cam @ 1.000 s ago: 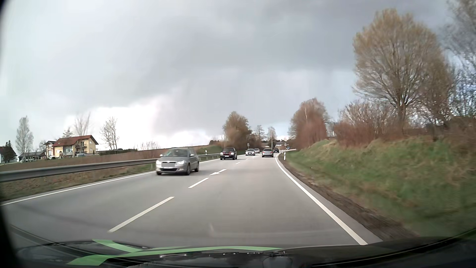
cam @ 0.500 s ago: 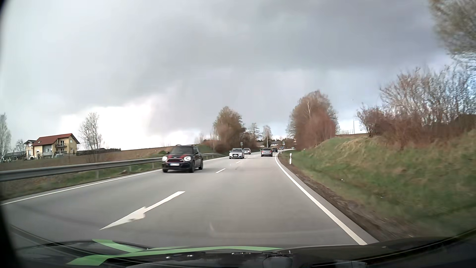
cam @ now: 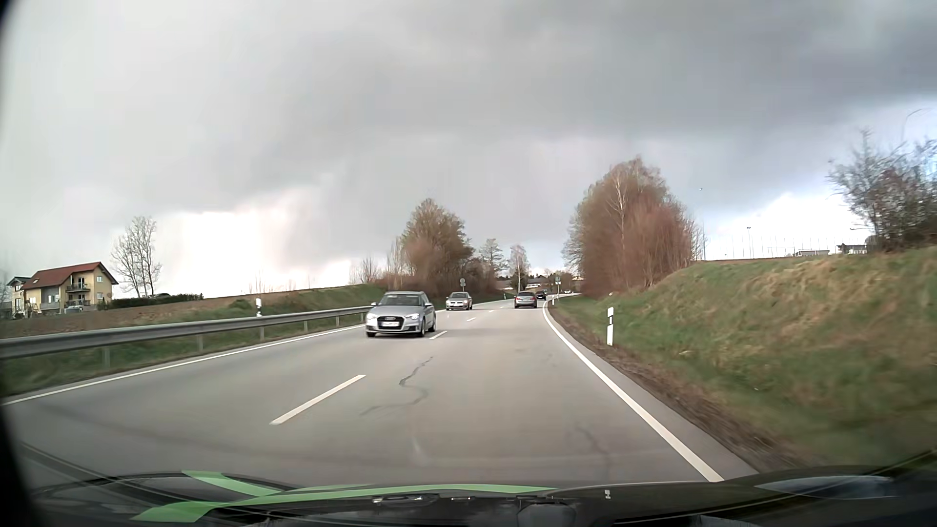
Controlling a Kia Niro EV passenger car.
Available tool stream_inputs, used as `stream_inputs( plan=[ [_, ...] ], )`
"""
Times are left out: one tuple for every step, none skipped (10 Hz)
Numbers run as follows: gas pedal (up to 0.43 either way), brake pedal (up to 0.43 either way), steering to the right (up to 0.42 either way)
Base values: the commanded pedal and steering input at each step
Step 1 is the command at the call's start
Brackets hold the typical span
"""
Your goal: Follow the waypoints while adhering to traffic rules and regulations
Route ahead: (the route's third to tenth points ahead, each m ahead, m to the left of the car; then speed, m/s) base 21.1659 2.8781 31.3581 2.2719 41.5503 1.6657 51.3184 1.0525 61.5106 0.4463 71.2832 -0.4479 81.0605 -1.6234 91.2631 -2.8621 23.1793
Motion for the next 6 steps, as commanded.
stream_inputs(
  plan=[
    [0.197, 0.000, 0.003],
    [0.209, 0.000, 0.003],
    [0.209, 0.000, 0.003],
    [0.209, 0.000, 0.004],
    [0.209, 0.000, 0.004],
    [0.209, 0.000, 0.004]
  ],
)
